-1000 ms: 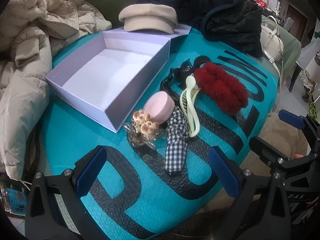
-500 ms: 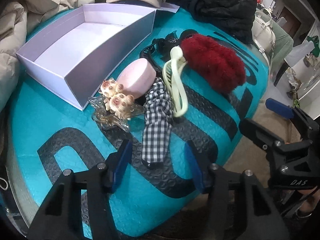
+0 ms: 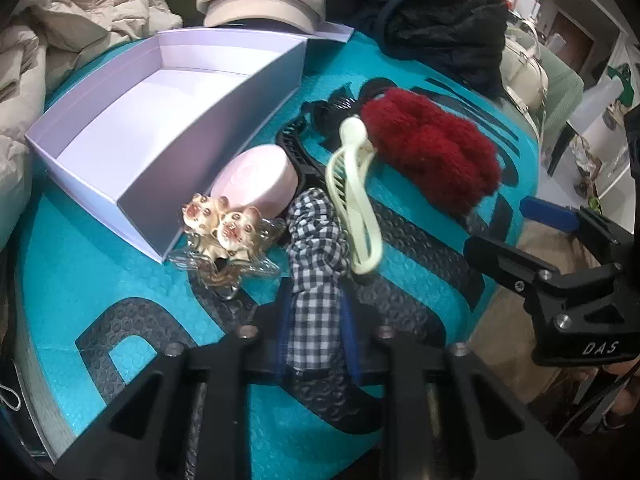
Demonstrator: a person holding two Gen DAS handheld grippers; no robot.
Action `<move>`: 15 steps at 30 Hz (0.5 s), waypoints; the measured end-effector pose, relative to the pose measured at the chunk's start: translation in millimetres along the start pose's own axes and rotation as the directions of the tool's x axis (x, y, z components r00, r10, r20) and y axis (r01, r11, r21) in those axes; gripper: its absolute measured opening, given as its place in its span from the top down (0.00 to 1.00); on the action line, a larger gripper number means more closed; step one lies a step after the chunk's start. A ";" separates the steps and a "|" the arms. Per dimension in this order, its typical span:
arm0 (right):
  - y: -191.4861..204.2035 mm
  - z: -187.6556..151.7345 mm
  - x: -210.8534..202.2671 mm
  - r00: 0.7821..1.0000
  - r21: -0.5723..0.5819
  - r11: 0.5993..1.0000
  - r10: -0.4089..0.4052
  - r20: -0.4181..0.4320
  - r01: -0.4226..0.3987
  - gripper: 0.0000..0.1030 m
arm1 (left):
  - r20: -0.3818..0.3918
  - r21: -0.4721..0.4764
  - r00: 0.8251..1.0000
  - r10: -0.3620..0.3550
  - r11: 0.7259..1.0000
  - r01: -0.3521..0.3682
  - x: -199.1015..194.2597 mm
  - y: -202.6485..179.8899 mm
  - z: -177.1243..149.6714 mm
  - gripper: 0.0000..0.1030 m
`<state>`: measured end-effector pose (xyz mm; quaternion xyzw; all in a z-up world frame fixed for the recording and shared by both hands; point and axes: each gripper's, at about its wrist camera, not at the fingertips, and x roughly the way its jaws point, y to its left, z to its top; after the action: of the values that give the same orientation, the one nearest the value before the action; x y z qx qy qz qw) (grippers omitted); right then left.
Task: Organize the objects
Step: 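Grasp the red fuzzy scrunchie with the right tool while the left tool grasps the gingham scrunchie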
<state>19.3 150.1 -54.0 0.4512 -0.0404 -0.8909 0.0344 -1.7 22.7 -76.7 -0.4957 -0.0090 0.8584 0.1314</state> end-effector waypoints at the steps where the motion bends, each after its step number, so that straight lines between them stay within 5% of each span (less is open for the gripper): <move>1: 0.0 2.4 1.5 1.000 0.007 1.000 -0.002 -0.008 0.002 0.01 | -0.002 0.004 1.000 -0.005 1.000 0.005 1.1 0.4 0.8 0.80; 15: 16.0 48.3 21.5 1.000 0.010 1.000 -0.012 0.003 0.012 0.01 | -0.012 0.071 1.000 -0.013 0.997 0.014 -1.9 -5.2 0.6 0.81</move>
<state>-32.0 134.0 -41.0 0.4501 -0.0420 -0.8916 0.0267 -0.2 27.4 -74.0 -0.4954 0.0192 0.8545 0.1548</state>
